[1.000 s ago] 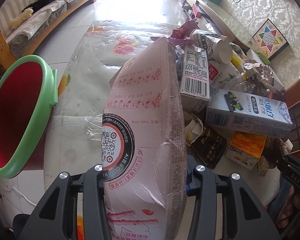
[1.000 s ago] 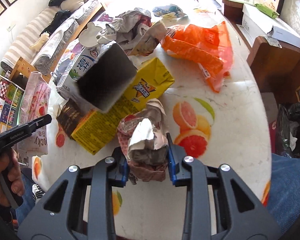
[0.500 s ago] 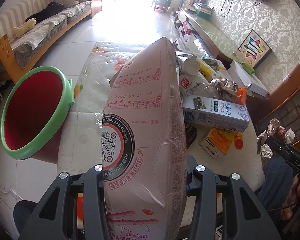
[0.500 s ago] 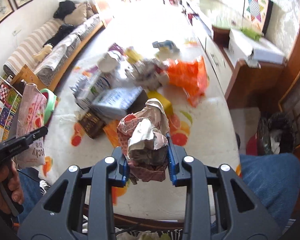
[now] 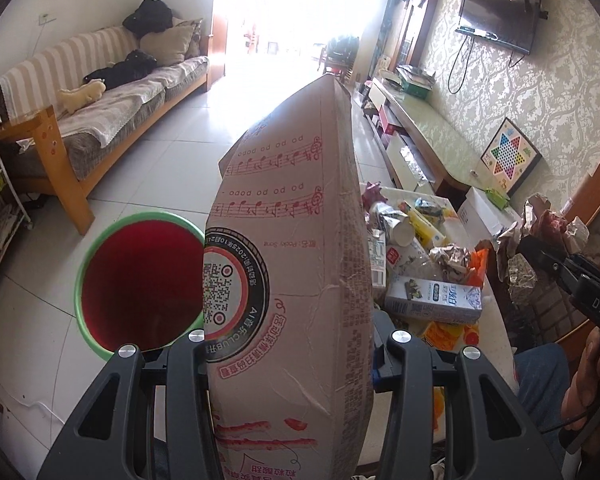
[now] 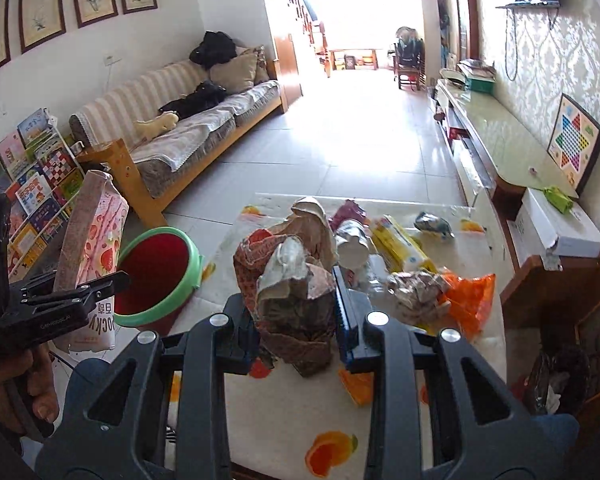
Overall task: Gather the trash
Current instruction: 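Carry both items to the red bucket and open the left tool over it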
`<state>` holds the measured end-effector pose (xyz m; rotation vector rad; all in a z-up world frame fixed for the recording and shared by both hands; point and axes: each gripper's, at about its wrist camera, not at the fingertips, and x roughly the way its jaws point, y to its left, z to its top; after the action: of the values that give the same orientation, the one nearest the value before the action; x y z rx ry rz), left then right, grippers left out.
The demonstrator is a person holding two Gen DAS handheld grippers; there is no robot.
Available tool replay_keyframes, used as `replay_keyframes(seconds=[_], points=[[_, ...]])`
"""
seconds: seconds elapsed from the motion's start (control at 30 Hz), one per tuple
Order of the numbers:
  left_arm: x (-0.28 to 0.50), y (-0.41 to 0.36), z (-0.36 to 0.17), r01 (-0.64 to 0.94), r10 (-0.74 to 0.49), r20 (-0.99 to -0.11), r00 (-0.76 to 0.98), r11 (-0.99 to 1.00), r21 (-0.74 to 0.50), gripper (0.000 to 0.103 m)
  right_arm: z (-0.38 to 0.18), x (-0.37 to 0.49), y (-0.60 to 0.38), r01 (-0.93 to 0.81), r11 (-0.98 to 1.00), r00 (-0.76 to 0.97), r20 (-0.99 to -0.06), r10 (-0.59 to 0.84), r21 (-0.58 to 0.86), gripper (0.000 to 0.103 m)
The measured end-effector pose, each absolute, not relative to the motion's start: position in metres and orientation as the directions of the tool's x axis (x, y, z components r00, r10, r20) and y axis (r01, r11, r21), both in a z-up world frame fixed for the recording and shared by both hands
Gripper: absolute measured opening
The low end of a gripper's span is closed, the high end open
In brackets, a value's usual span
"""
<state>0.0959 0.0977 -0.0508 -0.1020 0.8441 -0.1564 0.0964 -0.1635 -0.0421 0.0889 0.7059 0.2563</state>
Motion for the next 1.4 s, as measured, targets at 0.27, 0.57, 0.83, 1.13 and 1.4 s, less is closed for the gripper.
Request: replay_keyframes(seconds=[0.27,0.57,0.83,1.13,1.4], points=[[0.108,0.154,-0.031,0.004,-0.11,-0.715,0.691,0.989,-0.149,0.044,-0.014,0.127,-0.095,-0.334,0.928,0.72,-0.591,0.364,0.165,0.03],[0.129,0.211,-0.052,-0.086,-0.066,-0.74,0.669,0.982,-0.166,0.044,-0.012,0.157,-0.028,-0.436,0.887,0.673,-0.599,0.434,0.152,0.03],[0.152,0.239,-0.079,-0.134,-0.055,-0.772,0.634,0.975,-0.179,0.044,-0.026,0.182,0.002,-0.458,0.876,0.636,-0.634,0.439,0.148,0.03],[0.17,0.255,-0.1,-0.159,-0.062,-0.796,0.602,0.968,-0.195,0.046,-0.043,0.201,0.034,-0.48,0.865,0.594,-0.67,0.445,0.149,0.03],[0.174,0.261,-0.099,-0.175,-0.05,-0.786,0.616,0.964,-0.199,0.069,-0.05,0.21,0.052,-0.488,0.858,0.578,-0.678,0.454,0.159,0.03]])
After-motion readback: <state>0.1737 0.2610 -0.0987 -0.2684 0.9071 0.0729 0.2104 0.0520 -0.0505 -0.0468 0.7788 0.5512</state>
